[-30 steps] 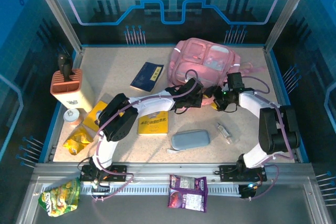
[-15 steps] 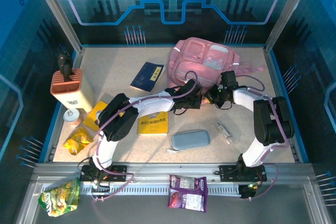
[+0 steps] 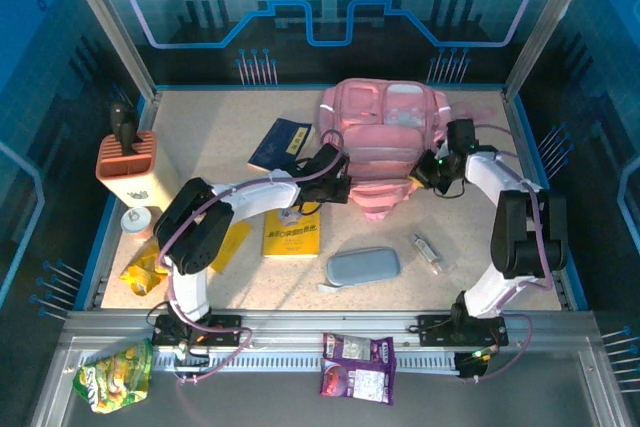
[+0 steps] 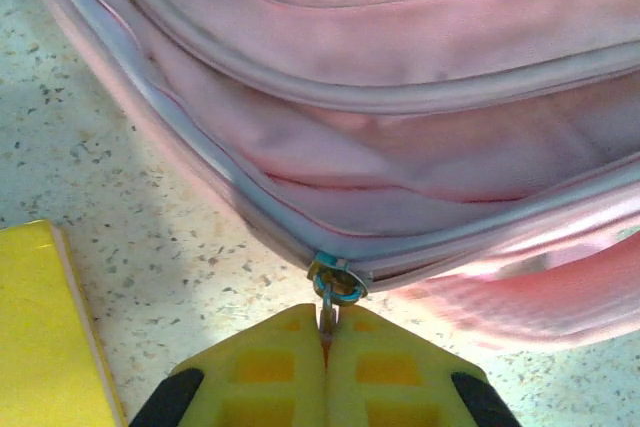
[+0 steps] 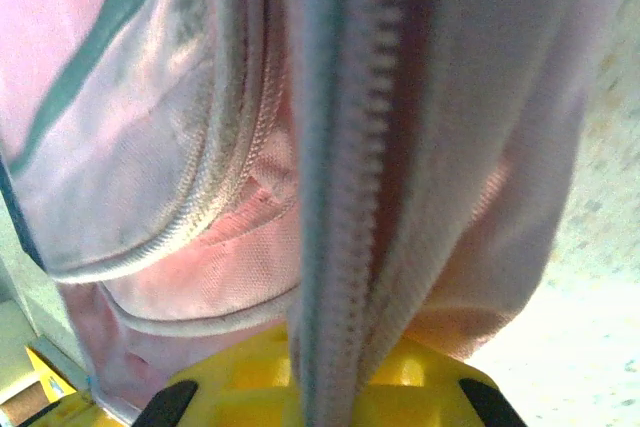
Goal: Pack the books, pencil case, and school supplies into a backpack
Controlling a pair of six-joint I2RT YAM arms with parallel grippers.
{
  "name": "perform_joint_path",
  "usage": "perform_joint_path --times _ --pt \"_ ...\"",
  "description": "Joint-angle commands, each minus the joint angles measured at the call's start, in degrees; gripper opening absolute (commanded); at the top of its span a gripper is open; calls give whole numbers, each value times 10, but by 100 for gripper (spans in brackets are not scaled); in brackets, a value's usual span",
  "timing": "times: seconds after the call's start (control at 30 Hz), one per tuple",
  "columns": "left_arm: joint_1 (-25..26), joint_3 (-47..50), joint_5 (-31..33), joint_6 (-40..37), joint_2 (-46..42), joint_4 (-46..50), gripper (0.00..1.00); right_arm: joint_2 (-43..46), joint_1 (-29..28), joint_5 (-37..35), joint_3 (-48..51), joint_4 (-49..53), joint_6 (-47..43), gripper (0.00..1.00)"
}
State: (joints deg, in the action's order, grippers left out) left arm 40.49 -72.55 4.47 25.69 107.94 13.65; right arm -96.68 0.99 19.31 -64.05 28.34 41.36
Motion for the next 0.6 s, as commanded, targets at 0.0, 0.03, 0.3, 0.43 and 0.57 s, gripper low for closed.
perform_joint_path --times 0.0,0.03,0.3,0.43,0.57 --pt "7 -4 -47 -6 0 28 0 -37 29 -26 -81 13 -54 3" --pt "16 -21 -51 1 11 23 0 -40 26 -26 -92 22 -57 13" --pt "35 -109 -55 29 71 2 0 61 -28 -104 -45 80 -36 62" --pt "35 -114 -53 26 73 0 0 83 -89 -115 -11 64 29 68" --pt "35 -110 -58 31 68 -3 0 69 -137 -164 0 43 107 65"
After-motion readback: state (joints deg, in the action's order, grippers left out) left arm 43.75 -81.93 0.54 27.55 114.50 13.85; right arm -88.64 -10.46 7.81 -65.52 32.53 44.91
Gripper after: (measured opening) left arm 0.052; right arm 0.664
